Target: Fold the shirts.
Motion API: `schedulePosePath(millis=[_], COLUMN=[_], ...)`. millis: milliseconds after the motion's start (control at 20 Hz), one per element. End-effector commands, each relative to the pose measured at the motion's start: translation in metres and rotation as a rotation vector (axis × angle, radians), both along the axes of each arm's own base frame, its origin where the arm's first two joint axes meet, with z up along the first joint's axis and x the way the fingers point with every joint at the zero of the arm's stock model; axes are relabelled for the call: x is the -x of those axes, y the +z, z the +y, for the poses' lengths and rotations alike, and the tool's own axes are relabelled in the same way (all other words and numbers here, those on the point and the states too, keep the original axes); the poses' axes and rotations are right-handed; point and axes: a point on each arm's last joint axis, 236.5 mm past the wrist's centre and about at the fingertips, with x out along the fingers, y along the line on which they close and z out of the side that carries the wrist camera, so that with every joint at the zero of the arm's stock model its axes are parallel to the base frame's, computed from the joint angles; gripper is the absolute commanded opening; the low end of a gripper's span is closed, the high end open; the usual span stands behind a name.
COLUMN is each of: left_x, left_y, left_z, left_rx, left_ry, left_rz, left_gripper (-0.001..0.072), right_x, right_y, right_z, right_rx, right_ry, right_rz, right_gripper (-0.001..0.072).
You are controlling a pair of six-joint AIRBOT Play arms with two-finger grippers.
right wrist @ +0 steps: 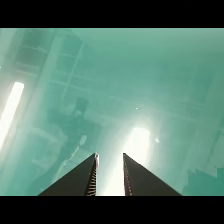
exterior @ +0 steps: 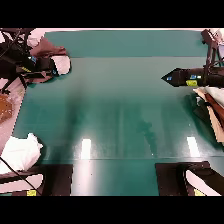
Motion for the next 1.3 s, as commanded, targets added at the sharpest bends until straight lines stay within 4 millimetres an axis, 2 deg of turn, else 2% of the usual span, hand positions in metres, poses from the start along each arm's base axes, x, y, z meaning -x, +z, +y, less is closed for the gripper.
schedulePosePath(millis=[0, 150, 300, 450, 700, 850, 900, 950, 1000, 1050, 1100, 1150, 1250], left_x=[-0.014, -0.037, -0.07, -0.093, -0.088, -0.08, -0.076, -0.071, -0.065, -0.056, -0.043, -0.024, 0.017], left_y=[0.007, 0.021, 0.048, 0.072, 0.065, 0.053, 0.048, 0.042, 0.036, 0.027, 0.019, 0.007, -0.01], left_z=[-0.001, -0.004, -0.005, -0.004, -0.002, 0.009, 0.015, 0.023, 0.031, 0.044, 0.06, 0.084, 0.13], left_rx=[0.01, 0.034, 0.061, 0.08, 0.049, -0.02, -0.048, -0.089, -0.129, -0.184, -0.243, -0.302, -0.364], left_ry=[0.01, 0.024, 0.05, 0.072, 0.048, 0.043, 0.044, 0.042, 0.046, 0.054, 0.079, 0.15, 0.297], left_rz=[-0.063, -0.174, -0.354, -0.488, -0.462, -0.408, -0.385, -0.356, -0.319, -0.268, -0.199, -0.103, 0.065], left_gripper=[0.0676, 0.0676, 0.0676, 0.0676, 0.0676, 0.0673, 0.0486, 0.0156, 0.0053, 0.01, 0.0367, 0.0711, 0.0717], right_x=[0.002, 0.002, 0.002, 0.003, 0.021, 0.032, 0.034, 0.035, 0.034, 0.033, 0.031, 0.029, 0.022], right_y=[-0.001, -0.002, -0.003, -0.016, -0.071, -0.092, -0.096, -0.098, -0.097, -0.094, -0.092, -0.088, -0.079], right_z=[0.001, 0.001, 0.001, 0.0, -0.001, -0.001, 0.0, 0.0, 0.0, 0.0, -0.001, -0.001, -0.002], right_rx=[0.001, 0.001, 0.002, 0.0, -0.002, -0.003, -0.004, -0.003, -0.004, -0.003, -0.003, -0.003, -0.001], right_ry=[0.007, 0.007, 0.007, -0.003, -0.009, -0.009, -0.008, -0.007, -0.009, -0.009, -0.01, -0.009, -0.018], right_rz=[0.009, 0.009, 0.012, 0.035, 0.163, 0.218, 0.229, 0.234, 0.23, 0.223, 0.216, 0.206, 0.174], right_gripper=[0.019, 0.019, 0.019, 0.0191, 0.019, 0.019, 0.0191, 0.019, 0.019, 0.019, 0.019, 0.0191, 0.0191])
